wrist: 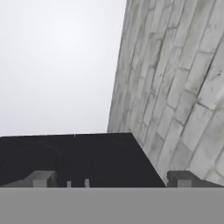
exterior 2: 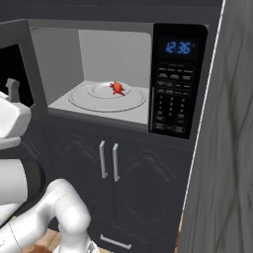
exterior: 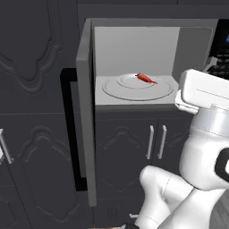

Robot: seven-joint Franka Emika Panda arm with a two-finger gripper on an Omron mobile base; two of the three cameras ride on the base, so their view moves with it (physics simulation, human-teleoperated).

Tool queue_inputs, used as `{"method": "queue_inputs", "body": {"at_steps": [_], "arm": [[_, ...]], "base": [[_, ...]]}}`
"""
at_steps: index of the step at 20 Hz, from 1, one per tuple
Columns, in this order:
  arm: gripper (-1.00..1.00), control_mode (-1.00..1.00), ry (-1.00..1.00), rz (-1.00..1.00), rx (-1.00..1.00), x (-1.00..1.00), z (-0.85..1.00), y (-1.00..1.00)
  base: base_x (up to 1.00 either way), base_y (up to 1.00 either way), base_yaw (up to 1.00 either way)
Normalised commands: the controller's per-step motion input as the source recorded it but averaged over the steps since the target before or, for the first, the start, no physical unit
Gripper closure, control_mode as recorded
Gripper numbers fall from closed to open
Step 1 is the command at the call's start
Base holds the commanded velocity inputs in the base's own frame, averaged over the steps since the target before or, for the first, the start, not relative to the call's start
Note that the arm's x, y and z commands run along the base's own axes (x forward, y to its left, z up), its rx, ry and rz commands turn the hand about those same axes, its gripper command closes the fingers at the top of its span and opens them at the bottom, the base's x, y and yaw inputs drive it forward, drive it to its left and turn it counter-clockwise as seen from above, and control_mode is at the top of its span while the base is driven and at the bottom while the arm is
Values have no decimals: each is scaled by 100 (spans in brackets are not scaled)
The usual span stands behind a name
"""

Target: Transport the fish from the fridge to the microwave and turn on the microwave.

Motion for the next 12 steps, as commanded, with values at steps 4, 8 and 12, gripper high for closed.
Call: {"method": "queue_inputs", "body": {"at_steps": [4,8,12], "arm": [[-100,-100,-2,2,2,-37,0,49],[-100,-100,-13,4,5,-81,0,76],[-100,-100,-15,1,14,-91,0,63]], "base": [[0,0,0],[0,0,0],[0,0,0]]}}
